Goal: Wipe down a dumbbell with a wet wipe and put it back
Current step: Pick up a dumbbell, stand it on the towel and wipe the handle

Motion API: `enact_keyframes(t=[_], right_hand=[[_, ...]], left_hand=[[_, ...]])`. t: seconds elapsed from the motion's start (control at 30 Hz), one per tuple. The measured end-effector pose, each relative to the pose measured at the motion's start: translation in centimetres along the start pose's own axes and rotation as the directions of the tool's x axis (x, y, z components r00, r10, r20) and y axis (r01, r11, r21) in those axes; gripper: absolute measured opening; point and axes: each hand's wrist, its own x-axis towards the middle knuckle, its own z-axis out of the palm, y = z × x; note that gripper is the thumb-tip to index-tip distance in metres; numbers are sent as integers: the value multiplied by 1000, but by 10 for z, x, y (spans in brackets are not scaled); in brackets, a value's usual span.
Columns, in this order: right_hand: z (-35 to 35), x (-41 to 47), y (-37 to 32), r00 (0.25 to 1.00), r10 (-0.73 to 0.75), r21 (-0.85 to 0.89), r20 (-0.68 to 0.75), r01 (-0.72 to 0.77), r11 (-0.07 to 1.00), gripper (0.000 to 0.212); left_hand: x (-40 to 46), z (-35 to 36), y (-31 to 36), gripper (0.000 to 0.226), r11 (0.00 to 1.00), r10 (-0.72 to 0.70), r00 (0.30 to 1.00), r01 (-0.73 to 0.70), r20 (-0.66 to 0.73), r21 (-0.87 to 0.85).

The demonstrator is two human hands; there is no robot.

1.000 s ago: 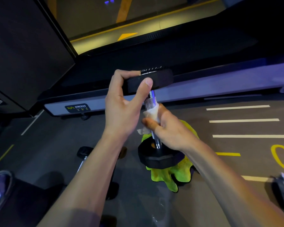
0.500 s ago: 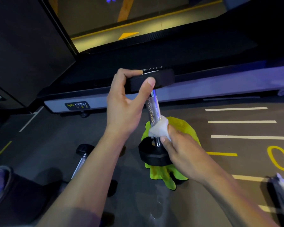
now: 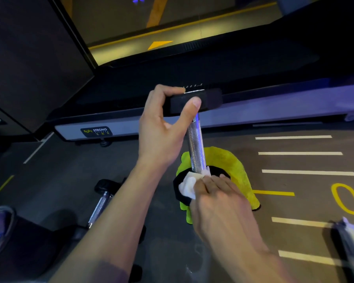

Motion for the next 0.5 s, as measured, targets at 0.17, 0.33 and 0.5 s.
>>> enact_keyframes(t=[0.17, 0.33, 0.5], right_hand=[[8, -1, 0, 986, -95, 85, -134, 107, 991, 28], [-10, 15, 42, 990, 144, 612, -10, -108, 783, 20], [-16, 41, 73, 957, 286, 494, 50, -273, 826, 25]], left_hand=[[2, -3, -4, 16, 1000, 0, 1000, 0, -21, -9], [-3, -8, -7, 17, 1000, 0, 1000, -1, -30, -22], [-4, -7, -4, 17, 1000, 3, 999, -3, -38, -16]])
